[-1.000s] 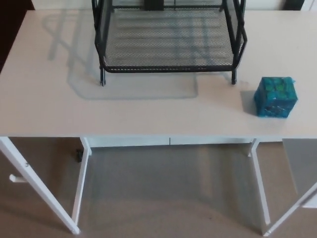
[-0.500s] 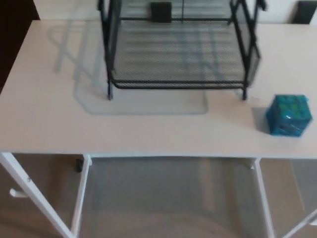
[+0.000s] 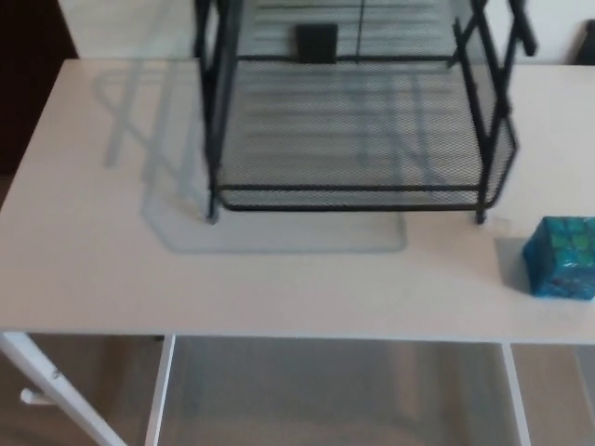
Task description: The robot walks towards a desk on which a file tray is kept in the middle and a cube is kept to its right. The robot lifts the cube using its right hand and places it on the file tray.
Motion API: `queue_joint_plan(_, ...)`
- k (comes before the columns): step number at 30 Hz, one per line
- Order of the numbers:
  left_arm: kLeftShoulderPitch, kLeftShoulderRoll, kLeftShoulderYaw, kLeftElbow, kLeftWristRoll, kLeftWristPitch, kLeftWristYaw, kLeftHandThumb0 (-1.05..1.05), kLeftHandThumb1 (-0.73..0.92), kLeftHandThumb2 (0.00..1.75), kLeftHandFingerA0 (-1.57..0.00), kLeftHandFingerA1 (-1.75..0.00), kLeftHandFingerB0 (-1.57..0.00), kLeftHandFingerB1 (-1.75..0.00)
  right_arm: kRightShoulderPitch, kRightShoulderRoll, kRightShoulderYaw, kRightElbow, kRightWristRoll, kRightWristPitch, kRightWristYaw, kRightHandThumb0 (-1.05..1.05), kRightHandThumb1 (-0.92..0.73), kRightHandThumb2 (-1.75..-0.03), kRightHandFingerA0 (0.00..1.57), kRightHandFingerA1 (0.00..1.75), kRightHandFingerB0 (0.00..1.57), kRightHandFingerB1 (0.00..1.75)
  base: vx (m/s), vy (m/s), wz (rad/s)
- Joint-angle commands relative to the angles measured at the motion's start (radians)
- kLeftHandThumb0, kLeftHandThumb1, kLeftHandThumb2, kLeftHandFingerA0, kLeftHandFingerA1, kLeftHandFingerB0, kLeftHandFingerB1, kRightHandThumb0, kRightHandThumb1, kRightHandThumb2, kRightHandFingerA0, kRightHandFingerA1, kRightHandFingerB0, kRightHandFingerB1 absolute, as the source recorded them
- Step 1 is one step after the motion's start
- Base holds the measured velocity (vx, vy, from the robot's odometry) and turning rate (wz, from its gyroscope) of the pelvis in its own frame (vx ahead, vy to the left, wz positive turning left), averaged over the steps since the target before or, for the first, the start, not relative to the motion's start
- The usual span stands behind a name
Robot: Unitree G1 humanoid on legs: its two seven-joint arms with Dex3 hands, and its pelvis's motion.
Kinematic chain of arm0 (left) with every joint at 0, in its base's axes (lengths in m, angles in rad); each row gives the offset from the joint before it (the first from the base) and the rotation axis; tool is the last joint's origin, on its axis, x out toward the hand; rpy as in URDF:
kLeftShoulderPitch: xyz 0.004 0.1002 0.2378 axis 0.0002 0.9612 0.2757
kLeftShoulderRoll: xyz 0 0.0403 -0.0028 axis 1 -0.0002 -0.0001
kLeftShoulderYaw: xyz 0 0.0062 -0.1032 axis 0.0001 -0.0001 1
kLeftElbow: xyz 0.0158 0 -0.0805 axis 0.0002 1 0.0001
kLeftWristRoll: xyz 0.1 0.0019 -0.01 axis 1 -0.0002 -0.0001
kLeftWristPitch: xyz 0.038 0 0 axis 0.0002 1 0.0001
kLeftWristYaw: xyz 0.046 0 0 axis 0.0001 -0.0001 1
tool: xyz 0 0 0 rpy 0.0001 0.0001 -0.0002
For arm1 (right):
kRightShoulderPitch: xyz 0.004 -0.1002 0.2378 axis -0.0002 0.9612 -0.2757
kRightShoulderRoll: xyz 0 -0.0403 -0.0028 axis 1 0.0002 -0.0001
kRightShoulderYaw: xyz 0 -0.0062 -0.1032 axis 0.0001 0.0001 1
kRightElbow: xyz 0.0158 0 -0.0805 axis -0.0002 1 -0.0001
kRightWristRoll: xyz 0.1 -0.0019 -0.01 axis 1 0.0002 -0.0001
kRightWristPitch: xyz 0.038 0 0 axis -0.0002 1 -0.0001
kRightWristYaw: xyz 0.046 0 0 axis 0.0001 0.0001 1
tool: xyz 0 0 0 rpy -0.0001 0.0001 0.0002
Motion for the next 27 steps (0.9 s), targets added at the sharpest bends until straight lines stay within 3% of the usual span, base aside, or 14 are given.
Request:
queue_joint_plan(1, -0.003, 0.002, 0.009, 0.006, -0.002, 0.009, -0.002, -0.86, 0.64, 1.15, -0.04, -0.67, -0.12, -0.61, -0.006, -0.019, -0.007, 0.002, -0.007, 0.012, 0.005, -0.74, -0.44, -0.80, 0.27, 0.52, 0.10, 0.38, 0.04, -0.376, -0.02)
queue_joint_plan(6, -0.002, 0.004, 0.002, 0.007, 0.008, 0.004, 0.011, -0.89, 0.64, 1.15, -0.08, -0.69, -0.15, -0.64, -0.007, -0.019, -0.005, 0.003, -0.006, 0.011, 0.004, -0.74, -0.44, -0.80, 0.27, 0.52, 0.10, 0.38, 0.02, -0.105, -0.01)
queue_joint_plan(7, -0.002, 0.004, -0.005, 0.006, 0.015, 0.001, 0.015, -0.86, 0.87, 0.76, -0.08, -0.79, -0.11, -0.66, -0.007, -0.019, -0.005, 0.003, -0.006, 0.011, 0.004, -0.74, -0.44, -0.80, 0.27, 0.52, 0.10, 0.38, 0.04, -0.001, -0.06)
queue_joint_plan(8, -0.001, 0.005, -0.004, 0.006, 0.014, -0.004, 0.011, -0.88, 0.64, 1.15, -0.09, -0.69, -0.14, -0.64, -0.007, -0.019, -0.005, 0.003, -0.006, 0.011, 0.004, -0.74, -0.44, -0.80, 0.27, 0.52, 0.10, 0.38, 0.04, 0.028, -0.06)
queue_joint_plan(13, -0.001, 0.001, 0.017, 0.004, -0.007, -0.015, -0.003, -0.81, 0.64, 1.14, -0.06, -0.68, -0.10, -0.62, -0.017, -0.022, -0.007, 0.005, -0.006, 0.011, 0.007, -0.74, -0.44, -0.80, 0.27, 0.52, 0.10, 0.38, 0.02, 0.113, -0.08)
queue_joint_plan(14, 0.000, 0.001, 0.017, 0.003, -0.004, -0.017, -0.001, -0.81, 0.87, 0.77, -0.08, -0.77, -0.09, -0.64, -0.017, -0.022, -0.006, 0.005, -0.006, 0.011, 0.007, -0.74, -0.44, -0.80, 0.27, 0.52, 0.10, 0.38, 0.02, 0.159, 0.02)
queue_joint_plan(15, 0.000, 0.002, 0.015, 0.002, 0.000, -0.019, -0.001, -0.81, 0.87, 0.77, -0.08, -0.77, -0.09, -0.64, -0.017, -0.022, -0.006, 0.005, -0.006, 0.011, 0.007, -0.74, -0.44, -0.80, 0.27, 0.52, 0.10, 0.38, 0.10, 0.246, -0.17)
queue_joint_plan(16, 0.001, 0.002, 0.019, -0.001, -0.004, -0.014, -0.003, -0.81, 0.64, 1.12, -0.04, -0.65, -0.10, -0.60, -0.017, -0.022, -0.006, 0.006, -0.006, 0.011, 0.007, -0.74, -0.44, -0.80, 0.27, 0.52, 0.10, 0.38, 0.10, 0.230, -0.01)
queue_joint_plan(17, 0.001, 0.002, 0.021, -0.002, -0.005, -0.010, -0.004, -0.78, 0.89, 0.75, -0.05, -0.74, -0.07, -0.61, -0.017, -0.022, -0.006, 0.005, -0.006, 0.011, 0.007, -0.74, -0.44, -0.80, 0.27, 0.52, 0.10, 0.38, 0.04, 0.174, 0.12)
queue_joint_plan(18, 0.002, 0.003, 0.020, -0.003, -0.003, -0.012, -0.005, -0.78, 0.89, 0.75, -0.05, -0.74, -0.07, -0.61, -0.017, -0.022, -0.006, 0.005, -0.006, 0.011, 0.007, -0.74, -0.44, -0.80, 0.27, 0.52, 0.10, 0.38, 0.01, 0.155, 0.08)
queue_joint_plan(19, 0.003, 0.003, 0.021, -0.005, -0.003, -0.014, -0.006, -0.79, 0.84, 0.96, -0.08, -0.70, -0.11, -0.61, -0.017, -0.022, -0.006, 0.006, -0.006, 0.011, 0.007, -0.74, -0.44, -0.80, 0.27, 0.52, 0.10, 0.38, 0.04, 0.094, 0.05)
queue_joint_plan(24, 0.007, 0.001, 0.023, -0.004, -0.003, -0.023, -0.003, -0.78, 0.84, 0.92, -0.11, -0.73, -0.13, -0.64, -0.025, -0.024, -0.005, 0.005, -0.009, 0.013, 0.010, -0.74, -0.44, -0.80, 0.27, 0.52, 0.10, 0.38, 0.00, 0.027, 0.02)
queue_joint_plan(26, 0.004, 0.000, 0.027, -0.001, -0.005, -0.014, -0.004, -0.81, 0.87, 0.76, -0.07, -0.77, -0.08, -0.64, -0.025, -0.024, -0.005, 0.006, -0.009, 0.013, 0.010, -0.74, -0.44, -0.80, 0.27, 0.52, 0.10, 0.38, 0.00, 0.000, 0.00)
queue_joint_plan(27, -0.004, -0.003, 0.033, 0.001, -0.011, 0.008, -0.001, -0.80, 0.63, 1.13, -0.04, -0.66, -0.09, -0.60, -0.025, -0.024, -0.005, 0.006, -0.009, 0.012, 0.010, -0.74, -0.44, -0.80, 0.27, 0.52, 0.10, 0.38, 0.00, 0.000, 0.00)
